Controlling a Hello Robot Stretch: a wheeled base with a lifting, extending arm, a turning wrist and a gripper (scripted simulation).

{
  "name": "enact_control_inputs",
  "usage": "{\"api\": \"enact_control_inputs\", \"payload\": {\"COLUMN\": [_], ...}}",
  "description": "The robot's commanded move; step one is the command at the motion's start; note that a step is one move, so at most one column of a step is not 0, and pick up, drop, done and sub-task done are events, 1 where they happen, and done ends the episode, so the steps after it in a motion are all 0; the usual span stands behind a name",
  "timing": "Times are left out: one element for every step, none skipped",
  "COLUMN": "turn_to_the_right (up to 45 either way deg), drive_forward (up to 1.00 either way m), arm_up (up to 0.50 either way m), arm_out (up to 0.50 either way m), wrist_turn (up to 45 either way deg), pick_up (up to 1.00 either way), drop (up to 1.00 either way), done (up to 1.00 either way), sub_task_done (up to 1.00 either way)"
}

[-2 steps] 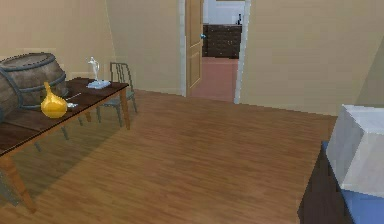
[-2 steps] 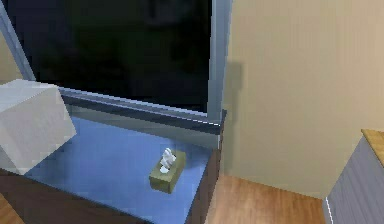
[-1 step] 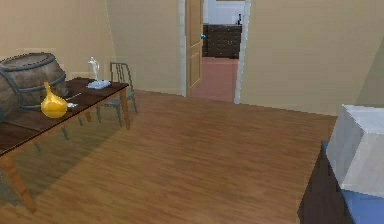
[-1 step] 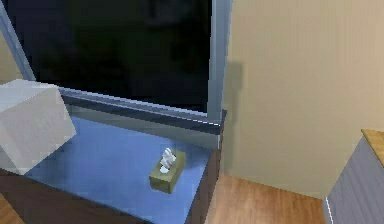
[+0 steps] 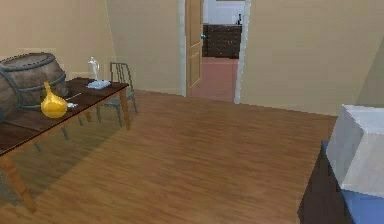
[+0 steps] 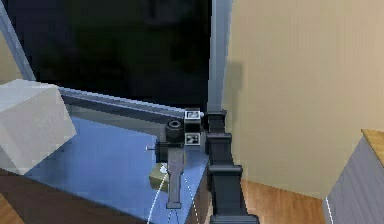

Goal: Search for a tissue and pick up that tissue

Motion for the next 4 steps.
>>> {"api": "enact_control_inputs", "payload": {"turn_to_the_right": [0.0, 0.0, 0.0, 0.0], "drive_forward": [0.0, 0.0, 0.0, 0.0], "arm_up": [0.0, 0.0, 0.0, 0.0], "arm_out": [0.0, 0.0, 0.0, 0.0], "wrist_turn": [45.0, 45.0, 45.0, 27.0], "pick_up": [0.0, 0.0, 0.0, 0.0], "drop": [0.0, 0.0, 0.0, 0.0], "done": [0.0, 0.0, 0.0, 0.0], "sub_task_done": [0.0, 0.0, 0.0, 0.0]}}
